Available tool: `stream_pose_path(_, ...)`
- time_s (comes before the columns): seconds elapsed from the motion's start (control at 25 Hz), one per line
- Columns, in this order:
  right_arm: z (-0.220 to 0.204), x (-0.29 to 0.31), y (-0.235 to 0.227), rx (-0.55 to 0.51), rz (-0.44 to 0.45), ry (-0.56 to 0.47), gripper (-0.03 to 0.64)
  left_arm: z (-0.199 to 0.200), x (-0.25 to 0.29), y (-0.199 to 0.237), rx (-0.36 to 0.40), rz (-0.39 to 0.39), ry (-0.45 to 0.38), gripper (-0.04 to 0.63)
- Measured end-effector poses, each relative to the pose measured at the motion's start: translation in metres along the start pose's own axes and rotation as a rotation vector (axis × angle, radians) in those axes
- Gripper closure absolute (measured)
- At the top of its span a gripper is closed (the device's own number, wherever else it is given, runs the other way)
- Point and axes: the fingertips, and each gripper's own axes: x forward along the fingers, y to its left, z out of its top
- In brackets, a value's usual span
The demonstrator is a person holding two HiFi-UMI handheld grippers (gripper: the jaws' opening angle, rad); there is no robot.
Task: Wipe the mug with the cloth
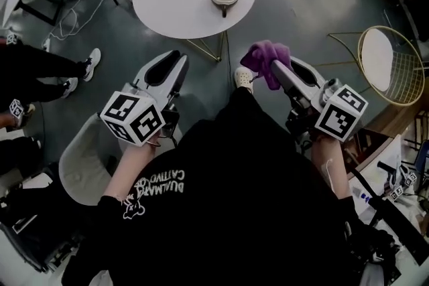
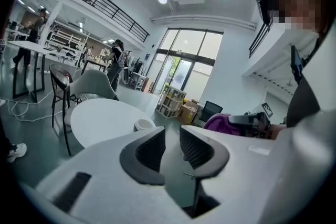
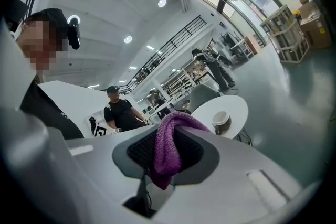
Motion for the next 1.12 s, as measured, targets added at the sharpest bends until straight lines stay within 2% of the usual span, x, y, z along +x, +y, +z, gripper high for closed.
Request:
stream_pose_path(0.2, 0.009, 0.045, -0.044, 0.027, 0.062, 0.08, 0.538, -0.001, 0.045, 0.021, -0.093, -0.014, 0.047, 0.503)
stream_pose_path(0.32, 0.012, 0.062, -0.074, 0.088, 0.093, 0.12, 0.538, 0.004, 0.075, 0.032, -0.15, -0.014, 0.03, 0.565)
stream_pose_path(0.4, 0.019, 0.075, -0.102, 0.125, 0.108, 0.146, 0.538, 0.007, 0.102, 0.043, -0.18, 0.0, 0.032, 0.566)
stream_pose_path(0.6, 0.029, 0.111, -0.171, 0.145, 0.156, 0.199, 0.538, -0.028, 0.167, 0.08, -0.182, 0.082, 0.174, 0.471)
stream_pose_path(0.68, 0.027, 0.122, -0.192, 0.127, 0.171, 0.226, 0.538, -0.043, 0.185, 0.094, -0.188, 0.12, 0.222, 0.459)
stream_pose_path(0.8, 0.026, 0.131, -0.22, 0.082, 0.194, 0.248, 0.538, -0.064, 0.214, 0.106, -0.149, 0.185, 0.289, 0.446)
stream_pose_path(0.96, 0.016, 0.137, -0.239, 0.079, 0.243, 0.286, 0.538, -0.085, 0.25, 0.099, -0.103, 0.219, 0.384, 0.423)
stream_pose_path(1.12, -0.007, 0.155, -0.246, 0.089, 0.305, 0.35, 0.538, -0.101, 0.273, 0.104, -0.112, 0.248, 0.452, 0.42)
